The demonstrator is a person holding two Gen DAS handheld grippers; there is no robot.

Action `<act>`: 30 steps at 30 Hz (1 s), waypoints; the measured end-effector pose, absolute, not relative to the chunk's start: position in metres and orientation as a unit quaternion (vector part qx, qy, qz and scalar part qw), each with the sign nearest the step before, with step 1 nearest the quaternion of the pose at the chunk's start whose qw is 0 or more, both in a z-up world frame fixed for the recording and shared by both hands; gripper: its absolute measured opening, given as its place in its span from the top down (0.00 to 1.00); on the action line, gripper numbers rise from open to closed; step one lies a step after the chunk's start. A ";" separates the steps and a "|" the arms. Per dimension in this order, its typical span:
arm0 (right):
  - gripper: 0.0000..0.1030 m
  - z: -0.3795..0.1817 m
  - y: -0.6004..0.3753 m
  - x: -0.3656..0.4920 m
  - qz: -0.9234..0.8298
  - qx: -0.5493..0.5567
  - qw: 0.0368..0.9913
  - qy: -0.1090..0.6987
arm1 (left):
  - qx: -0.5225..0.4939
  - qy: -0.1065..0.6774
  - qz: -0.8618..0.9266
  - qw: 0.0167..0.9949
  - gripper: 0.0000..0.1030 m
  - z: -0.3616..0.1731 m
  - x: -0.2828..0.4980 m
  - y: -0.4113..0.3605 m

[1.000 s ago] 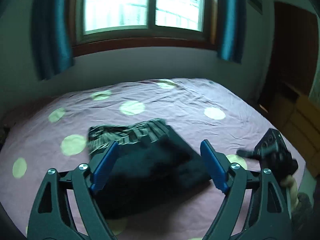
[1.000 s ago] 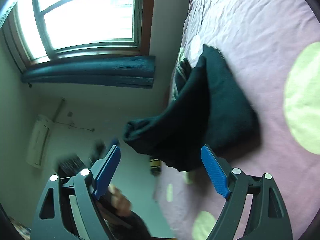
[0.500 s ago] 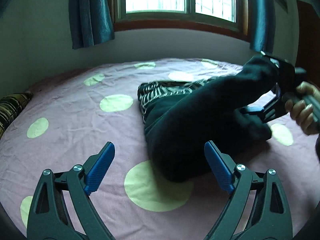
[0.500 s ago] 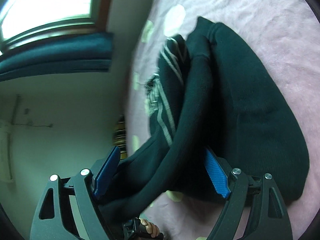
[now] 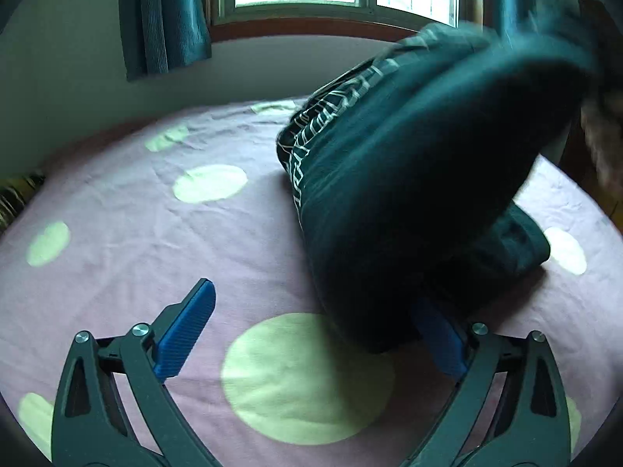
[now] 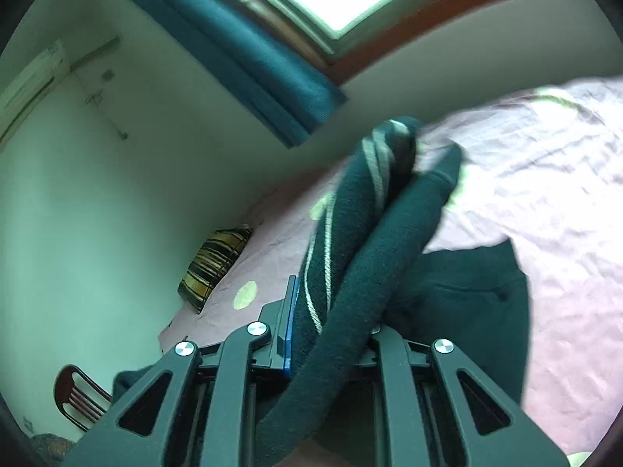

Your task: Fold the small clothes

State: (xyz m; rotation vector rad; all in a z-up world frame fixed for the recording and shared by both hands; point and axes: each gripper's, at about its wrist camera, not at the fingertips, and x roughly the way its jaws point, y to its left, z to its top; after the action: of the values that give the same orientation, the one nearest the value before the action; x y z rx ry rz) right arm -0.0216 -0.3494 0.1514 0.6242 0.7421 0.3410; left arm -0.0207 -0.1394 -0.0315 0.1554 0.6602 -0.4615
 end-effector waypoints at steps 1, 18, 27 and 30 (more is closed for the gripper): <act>0.85 0.127 -0.365 -0.024 0.148 0.311 0.861 0.374 | 0.070 0.328 -0.227 0.914 0.04 -0.034 -0.017 -0.140; 0.24 0.055 -0.435 -0.104 0.080 0.539 0.721 0.428 | 0.150 0.274 -0.215 0.925 0.04 -0.024 -0.041 -0.172; 0.23 0.062 -0.428 -0.102 0.082 0.599 0.666 0.437 | 0.167 0.291 -0.244 0.910 0.04 -0.026 -0.027 -0.180; 0.23 0.062 -0.417 -0.094 0.085 0.578 0.662 0.469 | 0.172 0.307 -0.250 0.902 0.04 -0.034 -0.021 -0.182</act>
State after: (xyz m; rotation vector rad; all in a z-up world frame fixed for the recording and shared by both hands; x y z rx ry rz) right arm -0.0939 -0.4173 0.0622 1.3080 1.0614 0.1916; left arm -0.0211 -0.1822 -0.0338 0.3558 0.6339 -0.5164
